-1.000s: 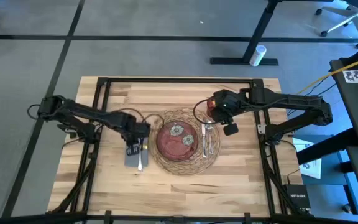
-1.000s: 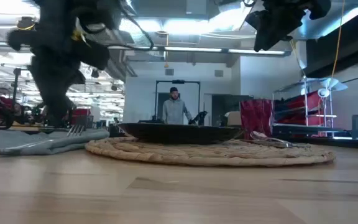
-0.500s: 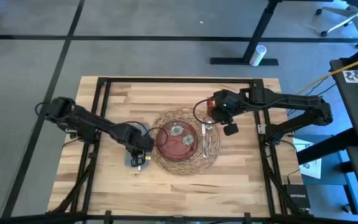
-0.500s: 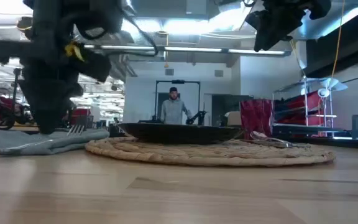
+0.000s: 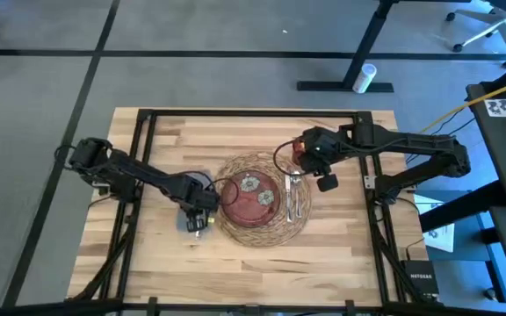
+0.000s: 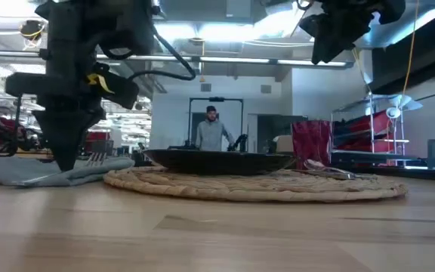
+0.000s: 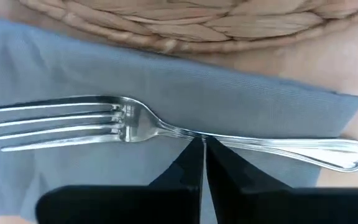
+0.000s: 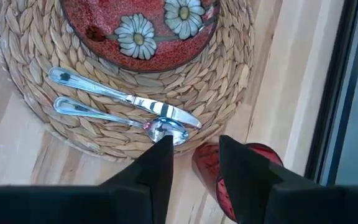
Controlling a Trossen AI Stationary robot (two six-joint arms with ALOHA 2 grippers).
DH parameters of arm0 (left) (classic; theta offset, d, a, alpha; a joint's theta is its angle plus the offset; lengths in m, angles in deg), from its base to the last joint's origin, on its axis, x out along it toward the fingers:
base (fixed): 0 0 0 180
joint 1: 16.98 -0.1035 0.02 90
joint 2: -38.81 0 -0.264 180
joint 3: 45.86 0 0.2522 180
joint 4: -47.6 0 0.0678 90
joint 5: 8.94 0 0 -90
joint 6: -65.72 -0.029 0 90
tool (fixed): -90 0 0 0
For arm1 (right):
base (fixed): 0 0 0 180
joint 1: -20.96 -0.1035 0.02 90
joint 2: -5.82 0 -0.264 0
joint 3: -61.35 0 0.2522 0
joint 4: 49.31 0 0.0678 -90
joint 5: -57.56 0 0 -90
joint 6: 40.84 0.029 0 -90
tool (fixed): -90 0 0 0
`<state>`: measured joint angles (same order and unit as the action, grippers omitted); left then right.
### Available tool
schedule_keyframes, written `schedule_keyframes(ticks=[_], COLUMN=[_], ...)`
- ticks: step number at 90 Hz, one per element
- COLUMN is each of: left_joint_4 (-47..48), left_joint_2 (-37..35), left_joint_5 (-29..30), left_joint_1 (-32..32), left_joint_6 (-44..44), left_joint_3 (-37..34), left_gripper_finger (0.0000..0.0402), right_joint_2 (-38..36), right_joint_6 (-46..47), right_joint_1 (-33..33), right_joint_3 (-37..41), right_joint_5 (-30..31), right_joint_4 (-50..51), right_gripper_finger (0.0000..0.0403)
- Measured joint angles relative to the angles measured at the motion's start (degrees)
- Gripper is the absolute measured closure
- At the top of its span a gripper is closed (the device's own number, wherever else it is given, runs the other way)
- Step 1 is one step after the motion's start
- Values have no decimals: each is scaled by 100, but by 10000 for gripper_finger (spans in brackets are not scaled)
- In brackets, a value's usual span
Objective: Set table place
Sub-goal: Adjust the silver spoon on the gray table napkin
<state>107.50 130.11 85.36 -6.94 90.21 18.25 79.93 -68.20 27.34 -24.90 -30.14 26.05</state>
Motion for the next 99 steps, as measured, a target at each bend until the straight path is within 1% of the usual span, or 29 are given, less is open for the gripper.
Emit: schedule_keyframes(ticks=[20, 46, 52, 68, 85, 99], left_joint_4=[141, 114, 120, 87, -85, -168], left_joint_2=[-12, -186, -182, -181, -181, -146], left_joint_5=[13, 10, -7, -357, -282, -180], left_joint_1=[-162, 53, 39, -113, -233, -274], left_joint_6=[54, 419, 687, 1664, 2453, 3009], left_joint_3=[-2, 88, 90, 92, 94, 96], left_gripper_finger=[401, 401, 402, 402, 399, 383], right_joint_2=[0, 0, 0, 0, 0, 0], right_joint_6=[4, 3, 5, 5, 7, 7], right_joint_1=[0, -1, -1, 0, -1, -1], right_joint_3=[0, 0, 0, 0, 0, 0], right_joint_5=[0, 0, 0, -22, -42, -44], right_joint_4=[31, 29, 31, 26, 22, 16], right_gripper_finger=[288, 288, 288, 288, 288, 288])
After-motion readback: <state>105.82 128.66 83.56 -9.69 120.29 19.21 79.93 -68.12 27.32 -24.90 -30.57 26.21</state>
